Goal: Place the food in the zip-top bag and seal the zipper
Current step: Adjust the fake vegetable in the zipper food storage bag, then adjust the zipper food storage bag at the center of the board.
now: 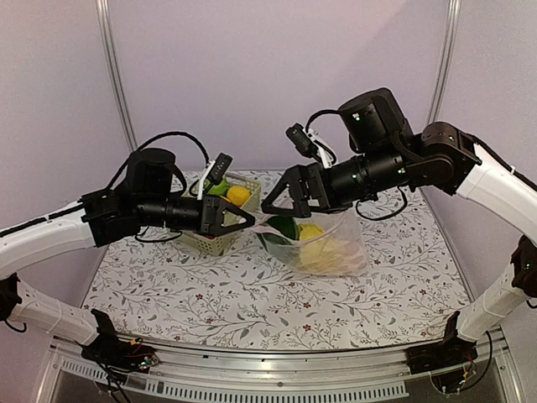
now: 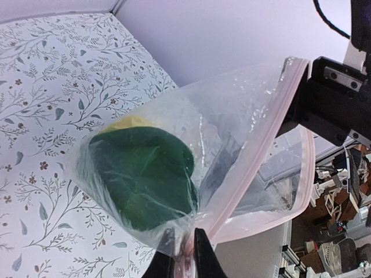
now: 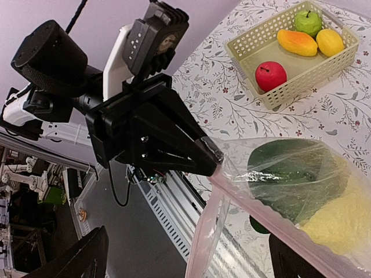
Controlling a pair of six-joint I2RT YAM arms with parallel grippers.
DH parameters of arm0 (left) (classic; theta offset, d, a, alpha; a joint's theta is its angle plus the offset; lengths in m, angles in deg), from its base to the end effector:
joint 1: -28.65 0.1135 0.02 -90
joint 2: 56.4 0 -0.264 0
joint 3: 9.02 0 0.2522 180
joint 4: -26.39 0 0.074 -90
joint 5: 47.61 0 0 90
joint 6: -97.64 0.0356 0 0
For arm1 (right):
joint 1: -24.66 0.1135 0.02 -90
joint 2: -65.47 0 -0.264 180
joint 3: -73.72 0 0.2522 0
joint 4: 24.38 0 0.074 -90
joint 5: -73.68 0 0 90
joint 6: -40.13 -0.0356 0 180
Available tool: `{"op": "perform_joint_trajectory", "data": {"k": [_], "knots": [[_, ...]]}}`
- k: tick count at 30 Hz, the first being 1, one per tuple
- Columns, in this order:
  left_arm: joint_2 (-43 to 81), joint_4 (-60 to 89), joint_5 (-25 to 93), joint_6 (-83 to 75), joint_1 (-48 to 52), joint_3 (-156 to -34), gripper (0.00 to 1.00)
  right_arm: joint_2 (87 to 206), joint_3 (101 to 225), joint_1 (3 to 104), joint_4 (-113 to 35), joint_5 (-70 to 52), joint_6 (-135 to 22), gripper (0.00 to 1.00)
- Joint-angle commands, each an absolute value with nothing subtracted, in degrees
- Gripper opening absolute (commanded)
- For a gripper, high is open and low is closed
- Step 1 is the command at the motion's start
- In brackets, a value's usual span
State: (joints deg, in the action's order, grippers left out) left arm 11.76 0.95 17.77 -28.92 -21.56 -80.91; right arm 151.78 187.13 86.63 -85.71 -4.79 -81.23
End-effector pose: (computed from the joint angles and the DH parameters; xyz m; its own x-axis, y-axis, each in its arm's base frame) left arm 0.1629 -0.2187 0.3356 -0.7538 0.0589 -0.6545 0.6190 0.3977 -0.6772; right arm 0.1429 0.2836 0.4306 -0.7162 -0.2603 -0.6475 -0.6673 0.5270 0.5263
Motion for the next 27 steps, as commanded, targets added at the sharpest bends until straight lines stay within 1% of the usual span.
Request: {"op": "perform_joint_trajectory", "data": {"k": [1,7,10,18,20,22,23,27], "knots": [[11.9,3.7,17.3,-31.1,-21.1,-81.5,0.06,150.8,185.9,86.7,-85.8,-3.6,-78.9,0.98],[14.4,10.7,11.9,-34.4,-21.1,-81.8,0.06,155.0,184.6,87.6,-85.8,-5.7,-79.6,0.97],[15.7,11.6,10.4,-35.4,-21.2,-81.7,0.06,157.1,185.4,88.6,-85.0,-5.4,-79.6,0.97],[15.2,11.6,12.2,-35.5,-21.0,-81.1,0.06,159.3,188.3,90.3,-85.0,-2.5,-78.1,0.98],[15.1,13.9,12.1,-35.6,-21.0,-81.0,0.06,159.0,188.5,90.4,-84.7,-2.1,-78.1,0.98],[15.1,15.2,11.7,-36.1,-21.0,-80.8,0.06,158.6,188.3,90.4,-84.9,-7.2,-79.6,0.98],[15.1,15.7,11.3,-36.3,-21.0,-80.6,0.06,158.0,187.7,90.3,-84.7,-12.3,-81.2,0.99],[14.6,16.3,10.8,-36.0,-21.0,-79.3,0.07,156.1,186.0,89.5,-82.7,-20.6,-89.7,0.99]]}}
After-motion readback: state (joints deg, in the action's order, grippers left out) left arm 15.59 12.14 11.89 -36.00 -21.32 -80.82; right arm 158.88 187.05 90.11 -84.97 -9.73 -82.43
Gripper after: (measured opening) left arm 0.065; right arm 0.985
